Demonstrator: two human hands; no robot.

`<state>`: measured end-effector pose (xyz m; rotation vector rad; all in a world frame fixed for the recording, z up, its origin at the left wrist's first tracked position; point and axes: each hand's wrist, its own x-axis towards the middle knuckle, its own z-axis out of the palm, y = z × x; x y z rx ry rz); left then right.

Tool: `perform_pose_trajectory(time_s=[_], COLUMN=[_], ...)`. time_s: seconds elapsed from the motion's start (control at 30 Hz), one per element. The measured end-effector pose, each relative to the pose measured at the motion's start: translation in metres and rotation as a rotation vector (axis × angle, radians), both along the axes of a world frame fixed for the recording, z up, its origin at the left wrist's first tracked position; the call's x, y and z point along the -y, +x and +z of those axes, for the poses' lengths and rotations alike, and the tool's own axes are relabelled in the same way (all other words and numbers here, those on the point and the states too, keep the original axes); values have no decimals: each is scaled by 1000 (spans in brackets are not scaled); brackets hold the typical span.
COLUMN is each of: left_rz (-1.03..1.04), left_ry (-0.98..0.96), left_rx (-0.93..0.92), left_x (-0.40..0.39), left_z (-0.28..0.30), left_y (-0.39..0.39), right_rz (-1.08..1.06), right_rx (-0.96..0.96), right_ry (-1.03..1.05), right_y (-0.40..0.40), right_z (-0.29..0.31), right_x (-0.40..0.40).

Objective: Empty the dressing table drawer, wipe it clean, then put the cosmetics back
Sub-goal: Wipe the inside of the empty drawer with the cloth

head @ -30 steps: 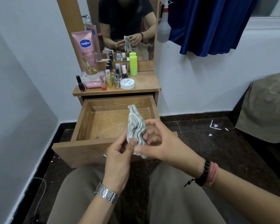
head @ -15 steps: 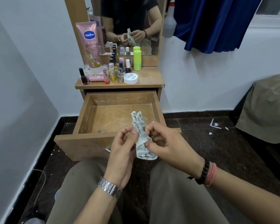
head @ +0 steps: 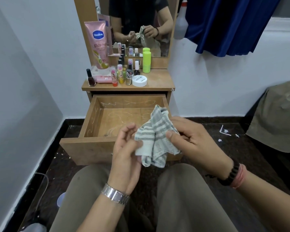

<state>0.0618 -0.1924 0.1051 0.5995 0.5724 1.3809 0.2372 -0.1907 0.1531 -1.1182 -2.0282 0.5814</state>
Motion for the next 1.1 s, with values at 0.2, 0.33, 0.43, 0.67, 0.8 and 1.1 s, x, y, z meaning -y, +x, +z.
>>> perform_pose_trajectory(time_s=[0.2,0.33,0.43,0.67,0.8,1.1], left_rz=[-421,-466,-382,-227,-90,337], left_ry=[-246,-191,-143,44,217,536], left_rx=[164,209,115,-142,-619,-1891], left_x=[2,3,2,-2,-9,-44], left_z=[7,6,6,8,5,-37], left_y=[0,-1,-3,-10,-13,-33], right_rz=[62,86,212,172,44,-243], right_rx=[-858,-1331,-1295,-1193,-914,-852], right_ry=[-375,-614,-992,-798,-893,-465], right_y=[4,15,4,5,-2,-20], right_z=[18,23,-1,24,6,44], right_x=[-7,-10,-2,-11,-9,-108])
